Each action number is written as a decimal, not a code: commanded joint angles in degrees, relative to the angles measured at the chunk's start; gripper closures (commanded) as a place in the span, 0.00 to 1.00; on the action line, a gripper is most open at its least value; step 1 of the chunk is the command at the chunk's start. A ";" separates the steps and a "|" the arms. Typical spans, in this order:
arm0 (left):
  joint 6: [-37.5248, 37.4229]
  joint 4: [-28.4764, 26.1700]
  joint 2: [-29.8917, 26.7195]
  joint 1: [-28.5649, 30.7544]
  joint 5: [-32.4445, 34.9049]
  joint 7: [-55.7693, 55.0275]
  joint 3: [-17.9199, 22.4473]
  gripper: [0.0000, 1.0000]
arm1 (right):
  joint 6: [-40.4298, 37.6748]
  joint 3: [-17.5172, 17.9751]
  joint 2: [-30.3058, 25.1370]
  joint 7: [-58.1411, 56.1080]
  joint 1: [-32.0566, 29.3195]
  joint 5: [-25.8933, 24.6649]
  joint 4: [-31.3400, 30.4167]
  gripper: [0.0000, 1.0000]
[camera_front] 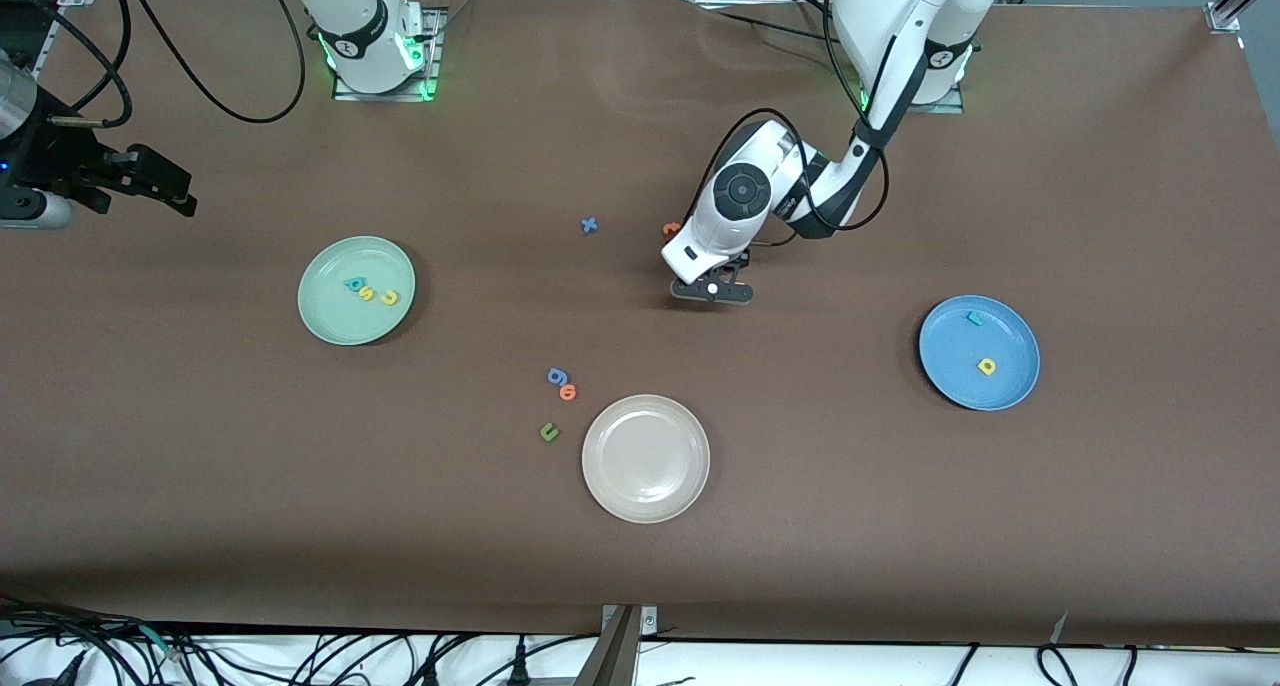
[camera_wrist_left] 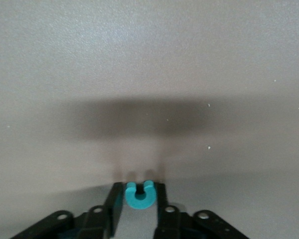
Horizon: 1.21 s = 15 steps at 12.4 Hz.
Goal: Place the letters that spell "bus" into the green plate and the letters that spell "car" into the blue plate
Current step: 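Carry the teal c letter to the blue plate and release it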
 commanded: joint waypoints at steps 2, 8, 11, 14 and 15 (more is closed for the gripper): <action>0.44 -0.11 -0.29 -0.32 0.59 0.88 1.89 0.82 | 0.15 0.06 -0.18 -0.85 -0.10 -0.03 0.00 0.00; -5.17 -0.11 -5.47 3.89 0.59 14.65 5.40 0.87 | 0.15 0.15 -0.18 -0.85 -0.10 -0.03 0.00 0.00; -10.01 -0.03 -8.29 6.53 0.59 26.08 9.53 0.87 | 0.15 0.15 -0.27 -0.93 -0.10 -0.03 0.00 0.00; -12.04 -0.03 -9.70 8.47 0.50 38.72 15.41 0.87 | 0.15 0.15 -0.27 -0.85 -0.10 -0.03 0.00 0.00; -12.04 -0.03 -9.87 9.35 0.50 43.38 17.61 0.87 | 0.15 0.15 -0.18 -0.85 -0.10 -0.03 0.00 0.00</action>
